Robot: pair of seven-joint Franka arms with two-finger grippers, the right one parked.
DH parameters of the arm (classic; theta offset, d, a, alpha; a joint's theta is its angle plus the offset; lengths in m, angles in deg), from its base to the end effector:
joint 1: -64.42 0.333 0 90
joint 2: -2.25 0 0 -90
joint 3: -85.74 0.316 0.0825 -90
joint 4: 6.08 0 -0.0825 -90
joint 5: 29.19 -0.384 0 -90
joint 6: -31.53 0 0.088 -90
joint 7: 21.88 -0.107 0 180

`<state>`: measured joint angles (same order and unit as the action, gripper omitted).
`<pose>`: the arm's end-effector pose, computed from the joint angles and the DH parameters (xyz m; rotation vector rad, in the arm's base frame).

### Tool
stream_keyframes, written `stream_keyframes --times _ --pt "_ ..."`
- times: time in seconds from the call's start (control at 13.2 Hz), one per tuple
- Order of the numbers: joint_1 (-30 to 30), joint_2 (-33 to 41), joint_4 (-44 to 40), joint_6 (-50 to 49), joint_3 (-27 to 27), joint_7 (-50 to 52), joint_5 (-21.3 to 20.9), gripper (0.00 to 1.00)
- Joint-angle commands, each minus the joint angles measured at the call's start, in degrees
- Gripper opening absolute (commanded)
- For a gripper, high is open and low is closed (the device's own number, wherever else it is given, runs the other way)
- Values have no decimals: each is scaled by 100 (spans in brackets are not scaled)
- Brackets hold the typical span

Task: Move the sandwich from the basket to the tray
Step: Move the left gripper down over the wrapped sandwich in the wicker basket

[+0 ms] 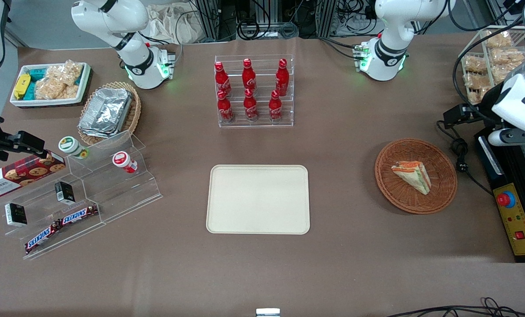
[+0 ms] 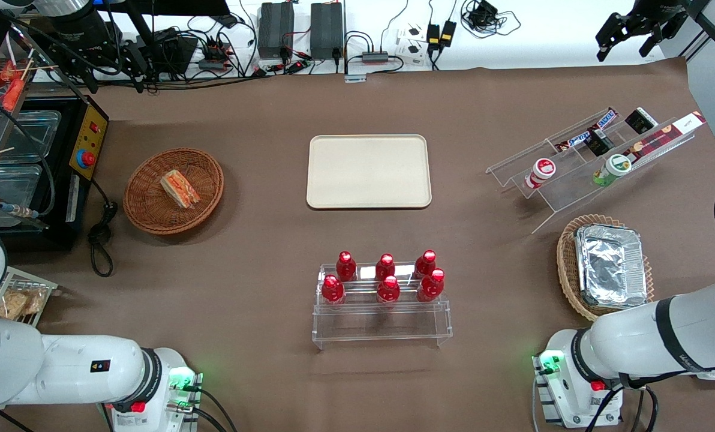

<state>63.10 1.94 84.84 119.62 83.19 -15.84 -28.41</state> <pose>0.5505 -0.0387 0.6111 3.1307 0.0592 -0.0874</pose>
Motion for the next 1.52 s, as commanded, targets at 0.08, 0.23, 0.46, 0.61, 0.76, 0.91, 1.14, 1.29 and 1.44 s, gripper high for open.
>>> stream_keyframes --times 0.08,0.23,0.46,0.61,0.76,0.91,1.14,1.29,1.44 --pt "-44 -92 -250 -135 44 -50 -51 100" --pt "-43 -92 -215 -143 53 -23 -51 100" --pt "-35 -65 -154 -196 53 301 -34 100" --pt "-17 -39 39 -144 53 940 159 100" --pt "18 -39 259 84 88 1433 177 100" --pt "27 -30 714 461 106 2397 177 100" --pt "36 -39 1470 1041 132 3473 125 100" --pt "193 -65 2102 1768 167 3763 107 100" --pt "273 -135 2858 2778 167 4001 133 100"
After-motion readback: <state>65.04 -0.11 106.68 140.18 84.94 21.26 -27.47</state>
